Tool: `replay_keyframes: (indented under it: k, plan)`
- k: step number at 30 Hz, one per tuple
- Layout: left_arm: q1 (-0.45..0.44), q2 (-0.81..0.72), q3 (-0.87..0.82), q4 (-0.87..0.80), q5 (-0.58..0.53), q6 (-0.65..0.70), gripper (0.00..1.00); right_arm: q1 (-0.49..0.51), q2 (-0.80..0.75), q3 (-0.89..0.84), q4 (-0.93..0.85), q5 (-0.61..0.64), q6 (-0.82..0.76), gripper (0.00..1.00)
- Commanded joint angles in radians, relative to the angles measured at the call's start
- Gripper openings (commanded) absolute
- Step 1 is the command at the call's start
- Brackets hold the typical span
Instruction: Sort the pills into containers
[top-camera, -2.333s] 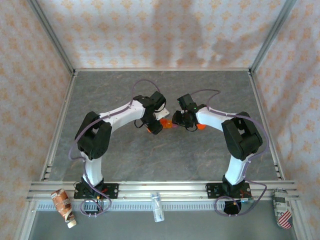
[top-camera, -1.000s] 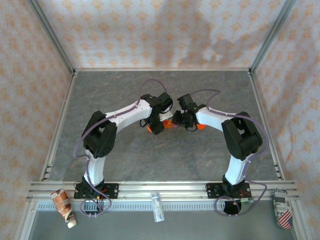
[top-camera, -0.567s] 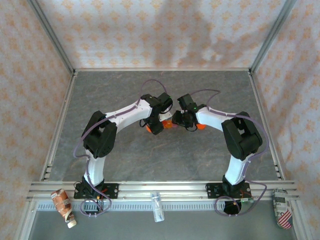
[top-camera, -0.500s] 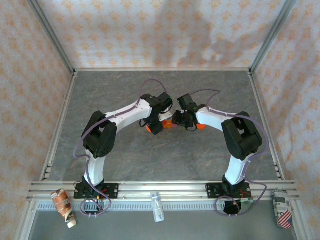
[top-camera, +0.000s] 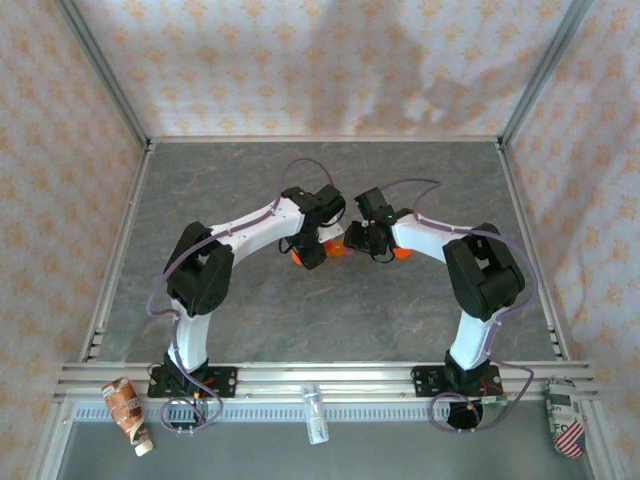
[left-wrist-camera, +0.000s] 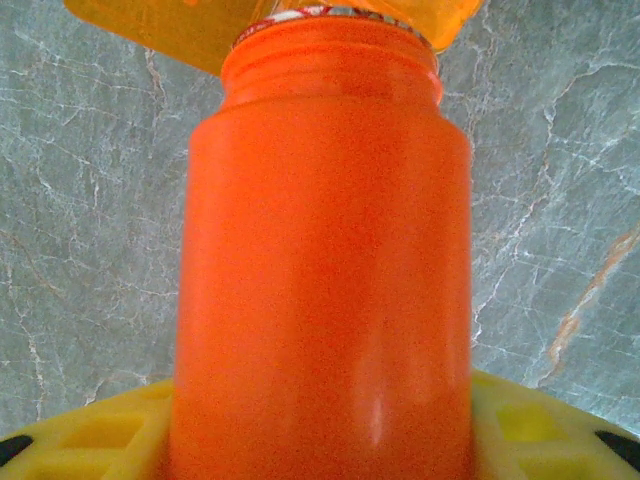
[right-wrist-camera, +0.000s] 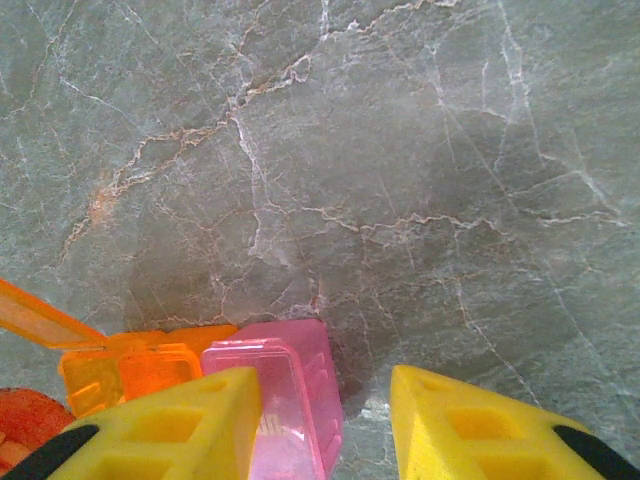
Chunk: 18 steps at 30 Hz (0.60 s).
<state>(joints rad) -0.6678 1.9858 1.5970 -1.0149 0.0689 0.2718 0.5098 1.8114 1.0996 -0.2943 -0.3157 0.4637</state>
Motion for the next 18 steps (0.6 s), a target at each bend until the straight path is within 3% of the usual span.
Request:
replay_keyframes:
  k: [1, 18]
  plan:
    - [-0.006, 0.022, 0.041, -0.040, -0.026, 0.026, 0.00, 0.007, 0.031, -0.003, -0.023, 0.012, 0.011, 0.39]
    - [-0.008, 0.062, 0.075, -0.063, -0.064, 0.027, 0.00, 0.007, 0.034, 0.005, -0.035, 0.003, 0.006, 0.39]
